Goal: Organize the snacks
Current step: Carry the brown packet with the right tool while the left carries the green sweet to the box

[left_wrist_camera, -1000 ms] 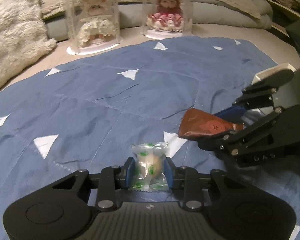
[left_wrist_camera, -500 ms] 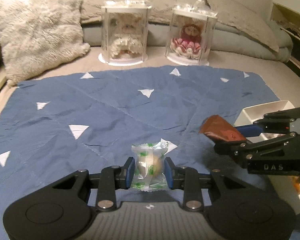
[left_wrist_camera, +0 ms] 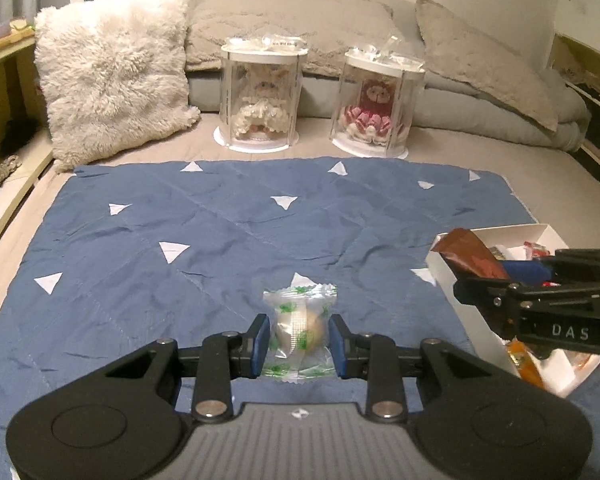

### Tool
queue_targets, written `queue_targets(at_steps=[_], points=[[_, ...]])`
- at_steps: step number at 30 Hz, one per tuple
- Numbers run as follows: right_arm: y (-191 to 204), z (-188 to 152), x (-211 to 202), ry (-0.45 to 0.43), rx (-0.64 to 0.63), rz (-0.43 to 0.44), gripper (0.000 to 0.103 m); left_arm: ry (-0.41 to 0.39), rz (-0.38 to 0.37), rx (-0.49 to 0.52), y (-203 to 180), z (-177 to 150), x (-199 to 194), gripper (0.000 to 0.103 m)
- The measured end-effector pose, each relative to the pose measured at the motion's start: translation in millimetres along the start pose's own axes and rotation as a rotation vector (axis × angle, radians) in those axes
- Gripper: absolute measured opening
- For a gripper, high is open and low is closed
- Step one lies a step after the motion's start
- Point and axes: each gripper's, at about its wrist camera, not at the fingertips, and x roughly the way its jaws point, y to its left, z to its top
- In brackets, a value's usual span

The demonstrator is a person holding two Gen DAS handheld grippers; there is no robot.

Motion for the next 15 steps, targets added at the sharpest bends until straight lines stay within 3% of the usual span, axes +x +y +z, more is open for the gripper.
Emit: queue_targets(at_steps=[15], points=[[-15.5, -41.3, -78.4, -0.057, 0.042, -0.084, 0.048, -0.019, -0.002, 0.054, -70.9, -20.5, -42.1, 0.034]])
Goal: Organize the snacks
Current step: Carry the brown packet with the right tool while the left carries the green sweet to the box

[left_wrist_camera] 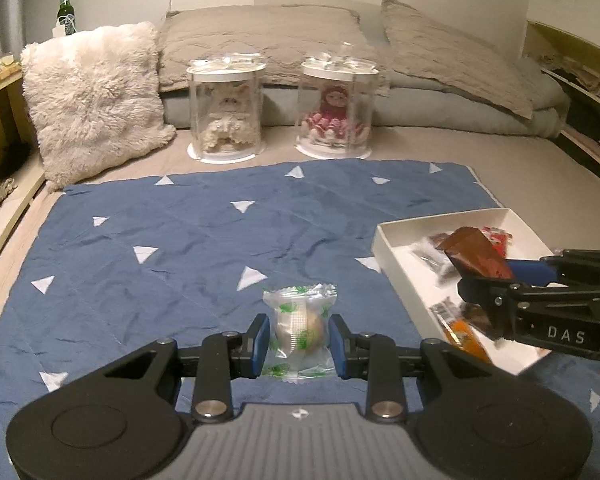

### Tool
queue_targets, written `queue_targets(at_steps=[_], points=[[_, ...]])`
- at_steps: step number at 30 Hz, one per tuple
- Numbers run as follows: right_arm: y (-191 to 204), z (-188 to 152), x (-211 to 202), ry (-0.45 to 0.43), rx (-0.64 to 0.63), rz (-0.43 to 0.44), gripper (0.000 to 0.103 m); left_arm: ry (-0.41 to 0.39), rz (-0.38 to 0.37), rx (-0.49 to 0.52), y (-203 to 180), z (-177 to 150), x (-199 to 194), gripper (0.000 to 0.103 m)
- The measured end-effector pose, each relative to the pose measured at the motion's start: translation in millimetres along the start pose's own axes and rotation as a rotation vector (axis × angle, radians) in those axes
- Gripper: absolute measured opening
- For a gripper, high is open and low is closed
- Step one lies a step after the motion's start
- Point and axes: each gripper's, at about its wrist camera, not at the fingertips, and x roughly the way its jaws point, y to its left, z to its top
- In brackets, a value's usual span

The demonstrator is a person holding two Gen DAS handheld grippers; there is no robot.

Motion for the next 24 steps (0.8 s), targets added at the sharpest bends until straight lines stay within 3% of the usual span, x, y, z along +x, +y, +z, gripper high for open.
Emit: queue_targets(at_steps=[14, 24], points=[[-61.9, -33.2, -48.8, -0.037, 0.081, -0.087, 0.048, -0.019, -0.059, 0.010, -57.9, -7.6, 7.5, 0.034], [-115.8, -48.9, -63.1, -0.040, 0.196, -0.166, 0.048, -0.012, -0.162, 0.031, -110.7, 2.8, 31.0, 0.034]])
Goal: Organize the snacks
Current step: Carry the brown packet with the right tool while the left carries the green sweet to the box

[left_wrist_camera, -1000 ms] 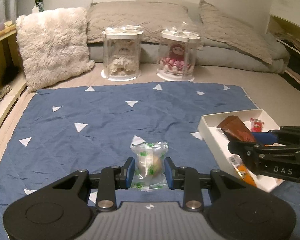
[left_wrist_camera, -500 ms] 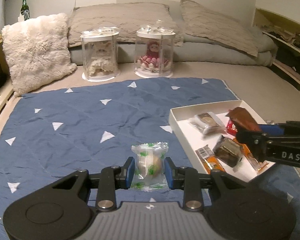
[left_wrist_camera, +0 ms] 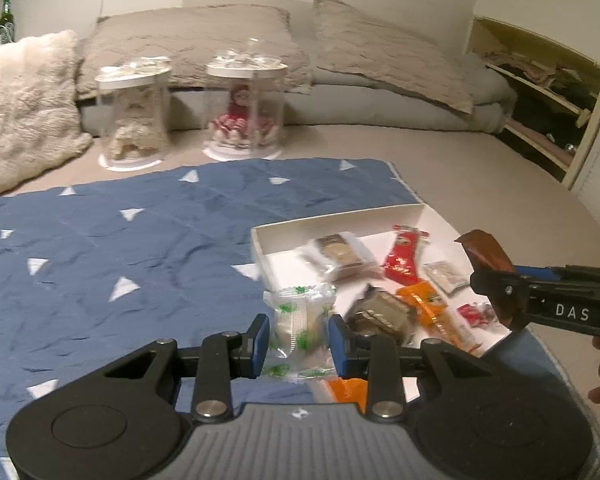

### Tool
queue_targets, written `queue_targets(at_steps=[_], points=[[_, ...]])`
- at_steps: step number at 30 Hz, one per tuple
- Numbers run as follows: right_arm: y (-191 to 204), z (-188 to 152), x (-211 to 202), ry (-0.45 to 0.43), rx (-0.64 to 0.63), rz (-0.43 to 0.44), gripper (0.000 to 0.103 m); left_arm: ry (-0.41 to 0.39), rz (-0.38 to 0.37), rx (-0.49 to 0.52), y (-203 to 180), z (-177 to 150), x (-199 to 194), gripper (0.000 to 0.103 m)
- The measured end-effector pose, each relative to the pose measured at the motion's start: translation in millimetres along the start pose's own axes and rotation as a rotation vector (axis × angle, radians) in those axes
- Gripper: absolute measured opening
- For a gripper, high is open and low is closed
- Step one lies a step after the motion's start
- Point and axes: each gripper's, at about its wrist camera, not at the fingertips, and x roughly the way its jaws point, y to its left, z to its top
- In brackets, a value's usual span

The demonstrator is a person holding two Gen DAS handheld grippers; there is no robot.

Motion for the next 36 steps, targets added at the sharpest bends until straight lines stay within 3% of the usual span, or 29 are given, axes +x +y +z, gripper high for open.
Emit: queue_targets(at_steps=[6, 13, 21, 27, 28, 29, 31, 36], points=[[-27.0, 0.3, 3.8, 0.004, 0.058, -0.040, 0.048, 0.021, -0.065, -0.081, -3.9, 10.3, 25.5, 0.034], [-48.4, 1.1, 11.4, 0.011, 0.114, -0.077, 0.048, 0.021, -0.081, -0.173, 6.5, 28.8, 60.3, 0.035], [-64.0, -1.5, 29.3, 0.060, 0.186, -0.069, 0.048, 0.060, -0.030, -0.151, -0.1, 42.8, 110.5, 0.035], [-57.4, -7.3, 54.9, 0.147, 0.147, -0.059, 0.048, 0.042, -0.026, -0.169, -0.3, 50.5, 132.3, 0.035], [-55.9, -7.5, 58.7, 0.158, 0.135, -0.056, 0.048, 0.038, -0.027, -0.169, -0.9, 51.1, 134.1, 0.038], [-54.6, -7.4, 61.1, 0.166, 0.124, -0.053, 0.048, 0.038, -0.025, -0.169, -1.6, 51.3, 135.6, 0.051], [-54.6, -6.9, 66.8, 0.183, 0.103, -0.043, 0.048, 0.028, -0.024, -0.170, -2.1, 50.1, 137.4, 0.068], [-48.1, -10.3, 86.3, 0.282, 0.024, -0.006, 0.048, 0.054, -0.030, -0.174, -0.7, 47.5, 142.9, 0.069]])
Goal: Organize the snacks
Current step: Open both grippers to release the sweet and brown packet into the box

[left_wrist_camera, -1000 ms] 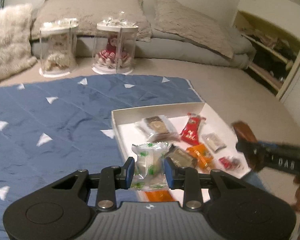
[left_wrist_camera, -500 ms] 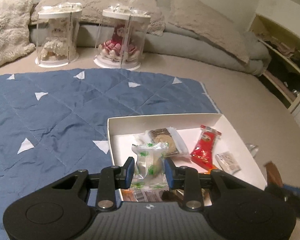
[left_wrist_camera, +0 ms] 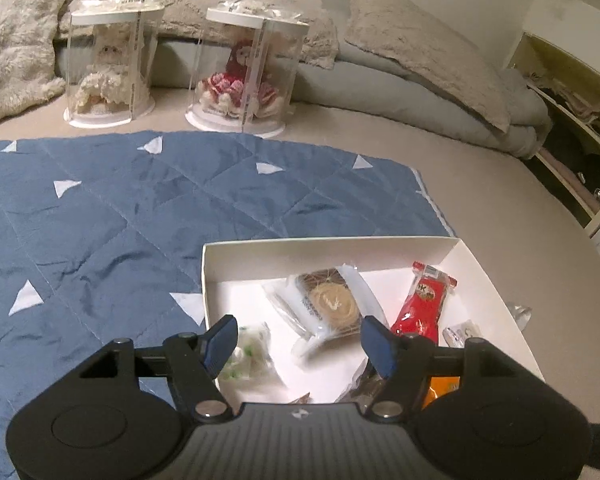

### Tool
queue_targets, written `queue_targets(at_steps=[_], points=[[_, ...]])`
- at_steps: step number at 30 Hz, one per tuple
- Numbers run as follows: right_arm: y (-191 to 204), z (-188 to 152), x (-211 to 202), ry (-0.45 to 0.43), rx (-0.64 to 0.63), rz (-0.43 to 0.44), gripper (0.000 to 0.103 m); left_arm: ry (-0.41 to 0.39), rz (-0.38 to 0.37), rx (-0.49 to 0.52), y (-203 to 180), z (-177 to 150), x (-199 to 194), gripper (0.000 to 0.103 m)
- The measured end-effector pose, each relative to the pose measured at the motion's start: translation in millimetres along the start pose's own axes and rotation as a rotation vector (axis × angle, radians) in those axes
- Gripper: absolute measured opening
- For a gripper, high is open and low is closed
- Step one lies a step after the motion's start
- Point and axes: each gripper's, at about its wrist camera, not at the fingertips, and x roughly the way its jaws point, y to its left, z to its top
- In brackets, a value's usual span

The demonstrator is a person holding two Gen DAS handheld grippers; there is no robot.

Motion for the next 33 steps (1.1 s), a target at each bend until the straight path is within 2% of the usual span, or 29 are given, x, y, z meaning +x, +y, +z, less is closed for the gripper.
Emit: queue_targets(at_steps=[7, 10, 13, 15, 20, 23, 25, 28, 33], points=[[34.9, -3.1, 33.6, 0.161, -0.136, 0.126, 0.048, -0.012, -0.011, -0.024, 7.5, 1.8, -8.8, 0.069], [45.9, -3.4, 54.2, 0.213, -0.178, 0.091, 0.047, -0.011, -0.012, -0.024, 10.6, 2.1, -11.4, 0.069], [45.8, 3.6, 64.0, 0.191, -0.144, 0.044, 0.047, -0.008, -0.015, -0.024, 13.8, 1.9, -12.5, 0.069], [42.8, 9.1, 69.2, 0.151, -0.128, -0.025, 0.047, -0.004, -0.016, -0.019, 14.6, 1.8, -12.6, 0.069], [19.7, 17.2, 78.9, 0.083, -0.017, -0.060, 0.047, 0.003, -0.019, 0.000, 15.4, 0.5, -14.0, 0.069], [16.0, 19.8, 80.4, 0.050, -0.002, -0.072, 0.047, 0.003, -0.021, 0.012, 15.5, -0.1, -16.6, 0.069], [17.2, 20.2, 75.8, 0.028, -0.022, -0.047, 0.047, 0.004, -0.029, 0.020, 14.7, -0.9, -19.4, 0.069], [24.9, 20.0, 60.9, 0.026, -0.116, 0.053, 0.047, 0.004, -0.039, 0.036, 11.9, -2.8, -25.6, 0.069], [41.5, 10.4, 45.0, 0.050, -0.242, 0.089, 0.050, 0.024, -0.045, 0.066, 5.2, -9.9, -35.9, 0.069]])
